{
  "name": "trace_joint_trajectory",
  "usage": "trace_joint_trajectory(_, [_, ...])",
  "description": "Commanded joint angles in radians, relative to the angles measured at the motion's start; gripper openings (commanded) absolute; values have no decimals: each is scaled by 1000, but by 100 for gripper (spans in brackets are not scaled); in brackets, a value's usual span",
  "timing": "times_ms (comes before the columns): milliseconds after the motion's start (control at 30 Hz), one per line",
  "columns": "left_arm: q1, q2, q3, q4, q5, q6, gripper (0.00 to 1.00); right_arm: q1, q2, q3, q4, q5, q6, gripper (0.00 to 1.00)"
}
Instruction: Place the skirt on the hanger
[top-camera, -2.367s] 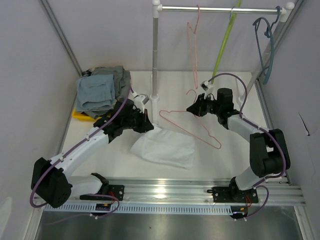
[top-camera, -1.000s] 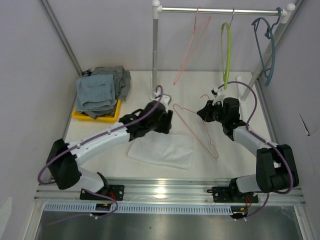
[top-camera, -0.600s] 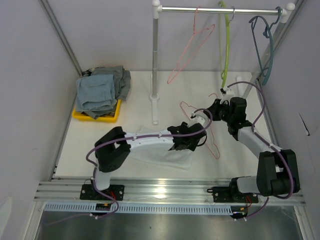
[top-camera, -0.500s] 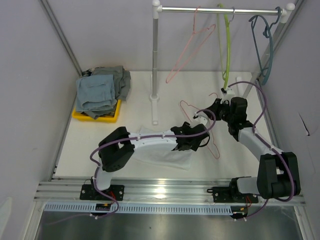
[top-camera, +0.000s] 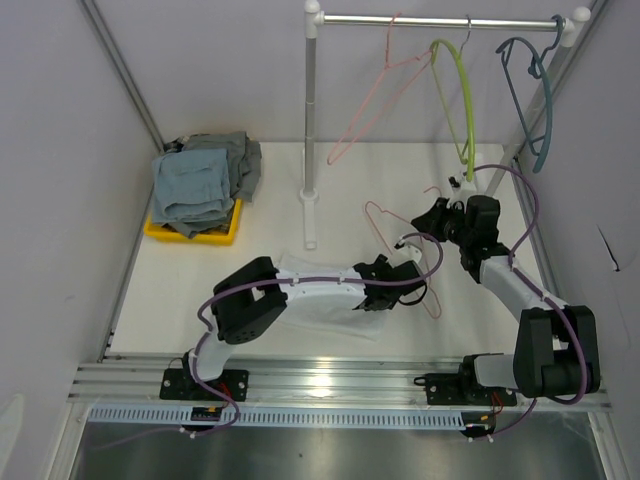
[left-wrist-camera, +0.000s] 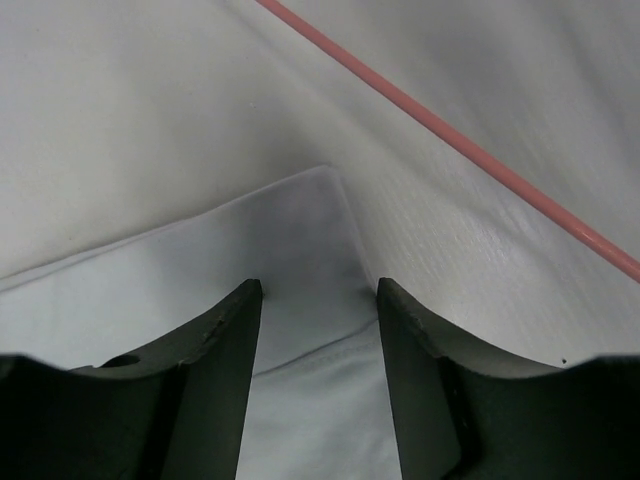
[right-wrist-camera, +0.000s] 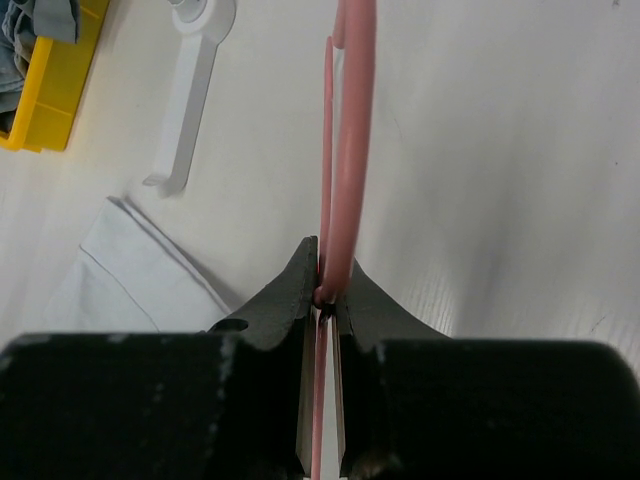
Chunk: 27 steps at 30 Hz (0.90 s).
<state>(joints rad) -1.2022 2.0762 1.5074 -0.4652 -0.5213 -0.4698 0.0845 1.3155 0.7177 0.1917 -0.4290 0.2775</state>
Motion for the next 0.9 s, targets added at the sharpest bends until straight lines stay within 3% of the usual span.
trace_joint_trajectory(0, [-11, 12, 13, 42, -25, 17, 52, -6, -25, -4, 31, -20, 8, 0])
trace_joint_trajectory(133, [-11, 12, 13, 39, -31, 17, 26, -9, -28, -11, 26, -19, 0, 0])
trace_joint_trajectory(200, [-11, -10, -4, 46, -25, 17, 18, -11, -33, -14, 28, -19, -1, 0])
trace_joint_trajectory(233, [-11, -16, -4, 49, -22, 20, 8, -11, -35, -14, 29, -20, 0, 0])
trace_joint_trajectory(300, [-10, -24, 0, 42, -20, 25, 0, -11, -30, -12, 31, -22, 2, 0])
trace_joint_trajectory(867, [-10, -412, -282, 140, -23, -46, 0, 33, -50, -4, 35, -65, -7, 0])
